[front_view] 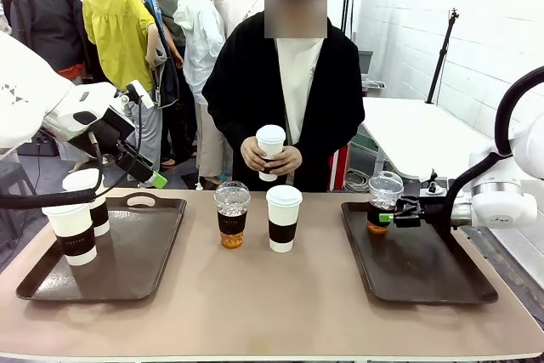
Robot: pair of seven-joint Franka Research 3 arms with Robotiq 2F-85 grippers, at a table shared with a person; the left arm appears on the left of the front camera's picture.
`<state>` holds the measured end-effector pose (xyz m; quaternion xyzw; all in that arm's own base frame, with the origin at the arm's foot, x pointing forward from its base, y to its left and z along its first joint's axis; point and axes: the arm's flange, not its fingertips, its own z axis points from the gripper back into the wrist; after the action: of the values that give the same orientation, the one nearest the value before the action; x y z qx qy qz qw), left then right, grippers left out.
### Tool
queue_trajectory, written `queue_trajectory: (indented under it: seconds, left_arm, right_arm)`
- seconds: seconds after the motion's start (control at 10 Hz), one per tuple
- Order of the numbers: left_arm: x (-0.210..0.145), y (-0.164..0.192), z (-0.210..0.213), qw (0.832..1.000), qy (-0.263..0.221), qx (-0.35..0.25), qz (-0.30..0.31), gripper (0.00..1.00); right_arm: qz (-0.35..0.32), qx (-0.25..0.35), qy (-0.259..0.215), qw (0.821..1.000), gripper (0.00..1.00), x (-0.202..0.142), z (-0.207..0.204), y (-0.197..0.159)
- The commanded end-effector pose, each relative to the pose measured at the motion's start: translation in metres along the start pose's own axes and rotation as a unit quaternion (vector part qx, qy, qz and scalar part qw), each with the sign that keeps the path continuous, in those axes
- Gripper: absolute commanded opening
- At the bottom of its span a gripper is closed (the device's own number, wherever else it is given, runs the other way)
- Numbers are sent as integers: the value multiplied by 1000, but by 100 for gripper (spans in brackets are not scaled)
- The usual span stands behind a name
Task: Distribute the coffee onto the tray.
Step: Pick up one iced Americano and place it on the right Handle tray.
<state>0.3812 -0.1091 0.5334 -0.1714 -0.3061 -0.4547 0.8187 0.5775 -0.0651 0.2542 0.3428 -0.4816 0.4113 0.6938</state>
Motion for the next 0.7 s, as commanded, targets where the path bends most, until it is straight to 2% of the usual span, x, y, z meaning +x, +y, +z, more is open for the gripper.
queue_trajectory:
  seconds: [0.0, 0.6]
  left_arm:
    - [-1, 2, 0, 1000, -6, -9, -1, 100]
    - [-1, 2, 0, 1000, -6, -9, -1, 100]
  right_arm:
    - [-18, -17, 11, 1000, 100, 2, 13, 18]
    - [-35, -54, 11, 998, 100, -14, 49, 56]
